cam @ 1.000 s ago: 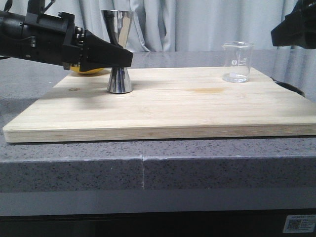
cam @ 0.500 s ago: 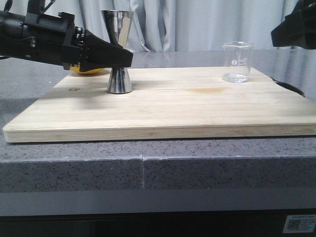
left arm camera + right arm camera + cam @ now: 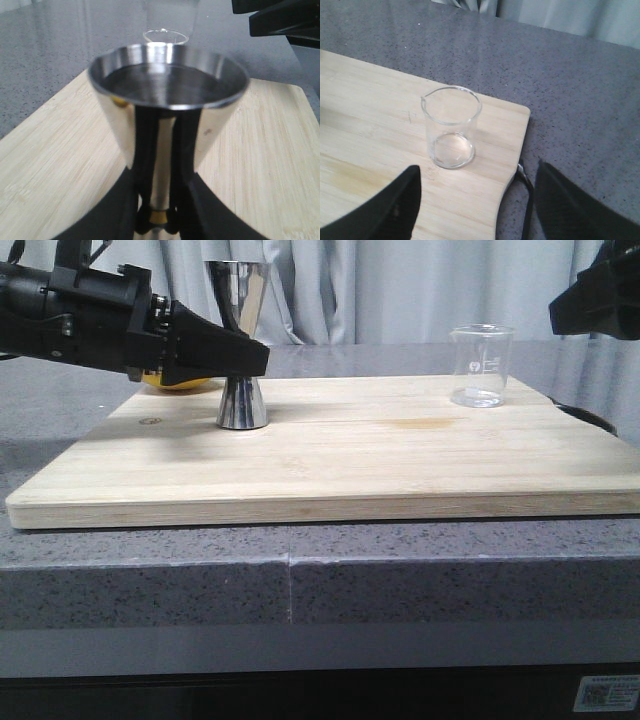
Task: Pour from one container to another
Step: 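Open the left gripper and pull it back from the jigger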
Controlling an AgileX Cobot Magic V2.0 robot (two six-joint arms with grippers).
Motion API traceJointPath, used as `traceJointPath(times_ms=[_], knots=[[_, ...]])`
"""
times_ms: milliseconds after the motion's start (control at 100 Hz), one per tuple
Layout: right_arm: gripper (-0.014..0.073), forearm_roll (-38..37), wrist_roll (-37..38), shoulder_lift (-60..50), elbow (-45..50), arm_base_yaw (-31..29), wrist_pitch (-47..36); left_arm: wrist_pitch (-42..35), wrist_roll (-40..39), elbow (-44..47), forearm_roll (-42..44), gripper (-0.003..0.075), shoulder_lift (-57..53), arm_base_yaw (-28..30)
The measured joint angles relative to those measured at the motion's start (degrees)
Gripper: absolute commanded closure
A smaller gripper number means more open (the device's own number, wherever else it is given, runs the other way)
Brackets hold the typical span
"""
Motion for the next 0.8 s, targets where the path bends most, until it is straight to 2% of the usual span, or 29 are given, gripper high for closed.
traceJointPath(times_ms=[260, 460, 800], knots=[[0.0155, 0.0, 0.0, 0.0, 0.0, 0.0, 0.0, 0.0, -0.5, 0.0, 0.0, 0.0671, 0.0, 0.0], [0.0154, 0.0, 0.0, 0.0, 0.0, 0.0, 0.0, 0.0, -1.0, 0.0, 0.1, 0.0617, 0.0, 0.0], [0.0155, 0.0, 0.0, 0.0, 0.0, 0.0, 0.0, 0.1, -1.4, 0.0, 0.3, 0.0610, 0.0, 0.0]])
